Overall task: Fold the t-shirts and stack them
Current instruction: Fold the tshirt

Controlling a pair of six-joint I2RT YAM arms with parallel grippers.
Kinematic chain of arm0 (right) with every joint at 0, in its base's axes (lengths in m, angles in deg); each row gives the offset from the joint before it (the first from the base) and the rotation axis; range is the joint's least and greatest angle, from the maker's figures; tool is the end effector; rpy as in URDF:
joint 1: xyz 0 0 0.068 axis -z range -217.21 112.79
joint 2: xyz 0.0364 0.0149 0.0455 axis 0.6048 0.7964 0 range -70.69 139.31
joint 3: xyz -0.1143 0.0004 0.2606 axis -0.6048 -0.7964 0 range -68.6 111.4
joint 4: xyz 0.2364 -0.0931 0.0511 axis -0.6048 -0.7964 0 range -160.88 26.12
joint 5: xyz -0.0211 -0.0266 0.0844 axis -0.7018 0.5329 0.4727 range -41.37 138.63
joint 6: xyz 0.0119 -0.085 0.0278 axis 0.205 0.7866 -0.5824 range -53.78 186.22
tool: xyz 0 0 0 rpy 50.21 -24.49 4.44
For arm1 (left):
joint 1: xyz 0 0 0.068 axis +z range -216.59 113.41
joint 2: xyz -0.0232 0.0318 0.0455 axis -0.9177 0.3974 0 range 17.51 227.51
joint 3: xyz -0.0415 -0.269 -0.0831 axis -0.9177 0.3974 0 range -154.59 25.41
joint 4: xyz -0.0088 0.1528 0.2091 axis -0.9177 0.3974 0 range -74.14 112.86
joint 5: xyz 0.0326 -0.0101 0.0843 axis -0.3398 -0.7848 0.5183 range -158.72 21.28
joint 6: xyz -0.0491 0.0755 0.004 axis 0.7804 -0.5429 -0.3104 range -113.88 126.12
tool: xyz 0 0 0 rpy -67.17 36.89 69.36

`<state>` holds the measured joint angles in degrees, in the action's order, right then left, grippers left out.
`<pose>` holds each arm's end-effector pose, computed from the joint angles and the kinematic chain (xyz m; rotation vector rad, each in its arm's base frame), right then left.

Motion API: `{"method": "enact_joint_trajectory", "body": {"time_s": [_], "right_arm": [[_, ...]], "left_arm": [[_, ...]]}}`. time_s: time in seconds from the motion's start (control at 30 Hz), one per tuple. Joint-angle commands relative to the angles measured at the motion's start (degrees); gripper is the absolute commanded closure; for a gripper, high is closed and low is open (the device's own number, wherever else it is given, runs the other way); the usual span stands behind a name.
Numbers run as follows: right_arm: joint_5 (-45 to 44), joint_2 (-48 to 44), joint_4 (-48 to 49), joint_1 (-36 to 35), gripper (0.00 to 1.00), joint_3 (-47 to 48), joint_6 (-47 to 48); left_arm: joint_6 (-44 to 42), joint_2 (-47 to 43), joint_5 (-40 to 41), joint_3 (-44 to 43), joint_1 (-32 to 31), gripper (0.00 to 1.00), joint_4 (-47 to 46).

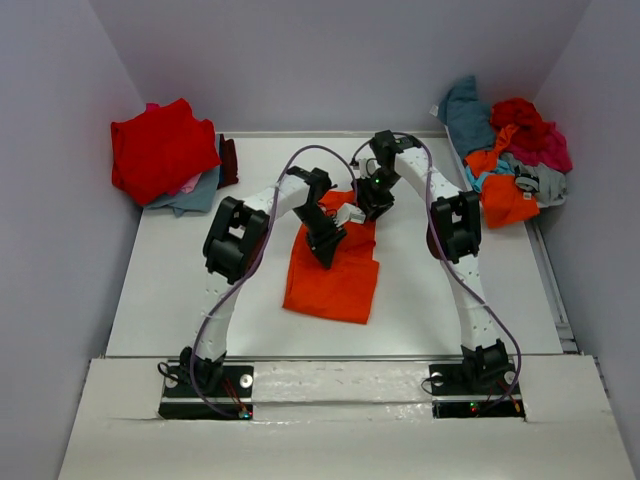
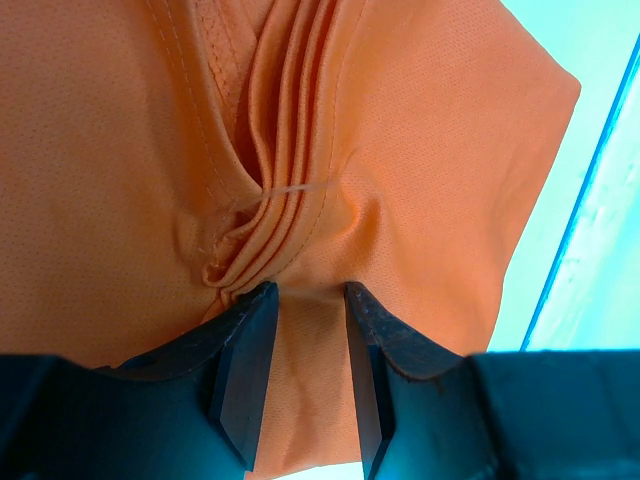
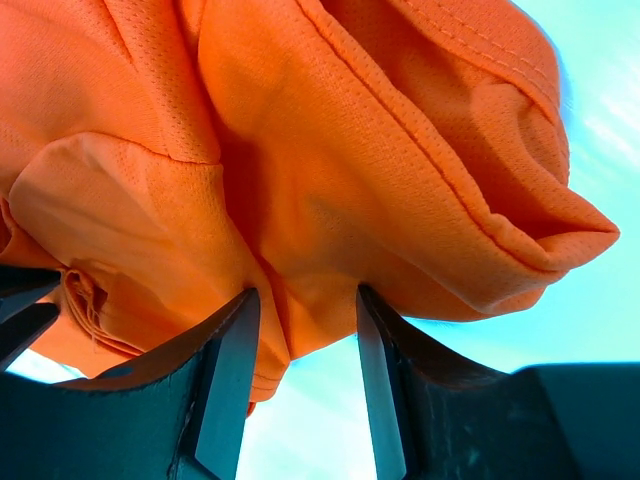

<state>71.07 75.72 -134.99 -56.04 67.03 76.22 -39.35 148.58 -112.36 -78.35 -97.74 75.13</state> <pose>0.4827 0.1970 0.1327 -0.7802 2.8681 0.6041 0.3583 -0.2816 0.1317 1.7532 2.1652 -1.0962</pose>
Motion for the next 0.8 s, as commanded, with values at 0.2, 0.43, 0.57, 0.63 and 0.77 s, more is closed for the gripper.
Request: {"method": "enact_joint_trajectory", "body": {"time_s": [0.2, 0.43, 0.57, 0.63, 0.77], "right_arm": [[-4.6, 0.01, 5.02, -0.42, 0.44, 1.12, 1.43], [-4.07, 1.25, 5.11, -0.42, 0.43, 3.32, 1.25], [-5.38, -0.24, 5.11, -0.42, 0.42, 3.24, 0.99], [-5.21, -1.99, 5.37, -0.42, 0.42, 2.01, 0.99], [-5.47, -4.02, 6.07, -0.42, 0.39, 0.51, 0.81]], "left_arm": [[-1.98, -2.39, 4.35, 2.96, -2.07, 0.53, 0.76], [-2.6, -0.29, 3.21, -1.08, -5.75, 0.52, 4.02], [-1.29, -2.12, 3.9, -1.26, -5.76, 0.53, 2.17], [-0.5, -4.06, 4.35, -1.96, -5.76, 0.53, 1.12], [-0.14, -4.85, 4.44, -5.3, -5.76, 0.53, 2.78]]}}
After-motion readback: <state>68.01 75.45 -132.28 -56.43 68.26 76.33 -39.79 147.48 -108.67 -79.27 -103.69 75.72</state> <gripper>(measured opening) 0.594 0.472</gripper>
